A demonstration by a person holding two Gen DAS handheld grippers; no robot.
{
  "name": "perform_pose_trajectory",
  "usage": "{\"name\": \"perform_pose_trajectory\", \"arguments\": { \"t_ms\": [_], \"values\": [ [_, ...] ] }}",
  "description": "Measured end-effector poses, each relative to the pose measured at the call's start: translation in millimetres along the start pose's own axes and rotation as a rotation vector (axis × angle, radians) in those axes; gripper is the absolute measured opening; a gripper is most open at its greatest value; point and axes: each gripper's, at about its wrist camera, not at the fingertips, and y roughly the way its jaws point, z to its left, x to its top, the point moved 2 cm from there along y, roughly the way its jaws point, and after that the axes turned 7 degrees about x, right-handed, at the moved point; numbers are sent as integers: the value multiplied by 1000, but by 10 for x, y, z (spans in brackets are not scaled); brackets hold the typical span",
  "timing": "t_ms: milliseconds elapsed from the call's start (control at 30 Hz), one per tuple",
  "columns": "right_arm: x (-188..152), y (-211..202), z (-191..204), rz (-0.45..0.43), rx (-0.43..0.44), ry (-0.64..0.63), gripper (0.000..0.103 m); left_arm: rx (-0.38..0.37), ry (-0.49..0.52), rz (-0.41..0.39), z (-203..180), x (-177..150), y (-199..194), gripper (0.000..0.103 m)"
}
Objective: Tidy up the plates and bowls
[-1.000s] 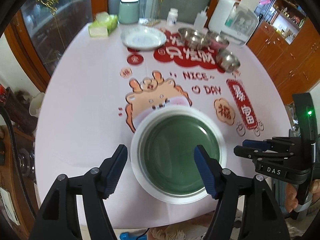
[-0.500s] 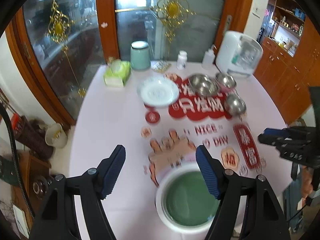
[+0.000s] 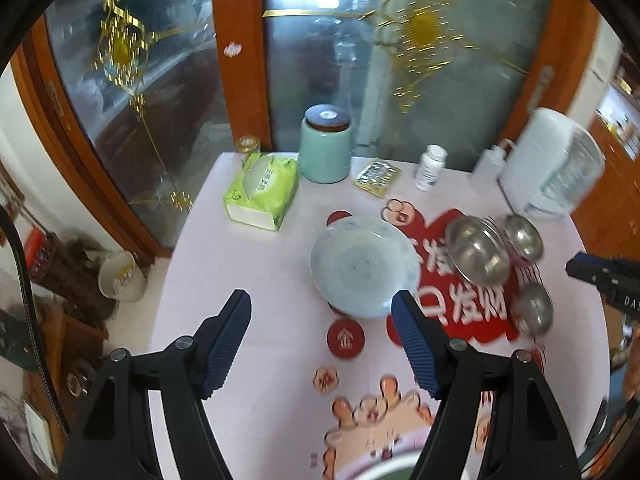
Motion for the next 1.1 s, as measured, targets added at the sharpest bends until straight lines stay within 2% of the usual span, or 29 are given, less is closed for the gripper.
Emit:
{"name": "perform_pose_trajectory", "arguments": {
  "t_ms": [233, 400, 533, 667, 867, 967, 1033, 1100],
  "values": [
    [188, 966, -104, 106, 68, 44, 30, -20, -123, 102, 90, 120, 952, 71],
    [205, 1607, -117, 190, 122, 91, 30, 4, -116, 157, -3, 111, 1523, 71],
    [192, 1950, -108, 229, 134, 111, 30, 12, -89, 206, -142, 59, 1904, 71],
    [176, 2178, -118, 252, 147, 124, 30, 2, -86, 235, -241, 23, 2125, 69],
    [142, 2378, -197, 247, 178, 145, 29, -15, -85, 264, -302, -2, 2360, 59],
    [144, 2444, -203, 217, 191, 142, 26, -25, -108, 285, -256, -21, 2502, 49],
    [160, 2460, -185, 200, 187, 129, 26, -42, -123, 304, -214, -26, 2593, 37],
    [175, 2472, -157, 180, 179, 110, 26, -50, -127, 311, -186, -27, 2645, 30]
  ]
}}
